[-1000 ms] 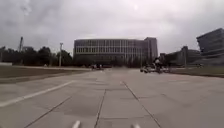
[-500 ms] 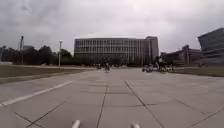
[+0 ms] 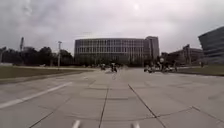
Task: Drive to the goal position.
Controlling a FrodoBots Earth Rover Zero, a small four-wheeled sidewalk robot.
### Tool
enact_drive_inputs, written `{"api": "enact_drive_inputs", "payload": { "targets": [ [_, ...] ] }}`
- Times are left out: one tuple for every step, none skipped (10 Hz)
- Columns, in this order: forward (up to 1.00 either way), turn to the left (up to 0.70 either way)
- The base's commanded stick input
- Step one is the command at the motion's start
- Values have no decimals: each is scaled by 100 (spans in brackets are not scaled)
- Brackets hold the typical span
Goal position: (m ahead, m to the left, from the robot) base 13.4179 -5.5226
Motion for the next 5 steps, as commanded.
{"api": "enact_drive_inputs", "payload": {
  "targets": [
    [85,0],
    [85,0],
    [85,0],
    [85,0],
    [85,0]
  ]
}}
